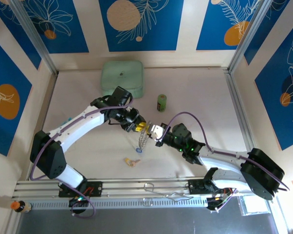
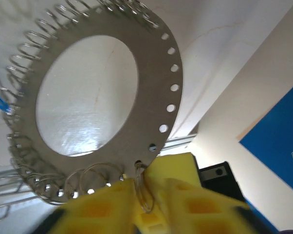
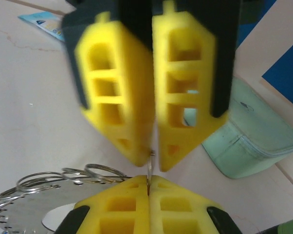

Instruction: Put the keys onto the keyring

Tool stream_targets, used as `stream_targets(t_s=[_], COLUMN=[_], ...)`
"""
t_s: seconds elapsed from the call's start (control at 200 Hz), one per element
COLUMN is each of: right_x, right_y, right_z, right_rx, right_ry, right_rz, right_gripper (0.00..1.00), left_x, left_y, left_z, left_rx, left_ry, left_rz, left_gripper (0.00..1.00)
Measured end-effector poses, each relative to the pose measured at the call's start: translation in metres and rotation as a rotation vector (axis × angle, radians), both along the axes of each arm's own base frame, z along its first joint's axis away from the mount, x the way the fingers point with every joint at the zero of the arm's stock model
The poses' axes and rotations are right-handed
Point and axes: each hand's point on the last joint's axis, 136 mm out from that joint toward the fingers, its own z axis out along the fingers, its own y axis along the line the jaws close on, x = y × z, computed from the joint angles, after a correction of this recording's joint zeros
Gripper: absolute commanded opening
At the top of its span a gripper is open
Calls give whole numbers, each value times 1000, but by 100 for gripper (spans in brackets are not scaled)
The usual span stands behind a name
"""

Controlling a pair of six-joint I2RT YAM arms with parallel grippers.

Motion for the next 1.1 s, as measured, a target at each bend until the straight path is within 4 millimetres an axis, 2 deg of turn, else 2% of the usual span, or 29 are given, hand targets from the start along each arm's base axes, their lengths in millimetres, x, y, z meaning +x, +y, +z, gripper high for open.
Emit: stream_targets(t_s=[0.08,0.185,0.335,0.39,0.455,0.59,0.795,0.975,1.1], right_x=[1,4,7,8,9,6,-1,-7,-10], right_y=[-1,-6,-12,-11,-9,-9,-12,-12,-8], right_z=[-1,-5,-4,1,7,15,13,21,25], right_rx=[1,1,15,21,31,47,31,14,-9], right_ry=[9,40,106,128,148,205,311,363,385], right_rz=[-5,-13,-3,14,35,81,146,201,238], right_gripper=[0,0,0,0,0,0,0,0,0], left_x=[5,22,69,81,86,75,35,7,-10], left_y=[2,13,49,60,65,66,67,49,31], left_z=[2,11,34,41,44,38,15,12,12], left_rx=[-21,-45,-50,-27,2,55,91,49,3], left_ry=[-30,-144,-469,-605,-763,-1072,-1491,-1761,-1888], left_rz=[9,24,25,-6,-86,-323,-707,-1002,-1125], left_gripper=[48,48,45,45,43,41,40,40,36])
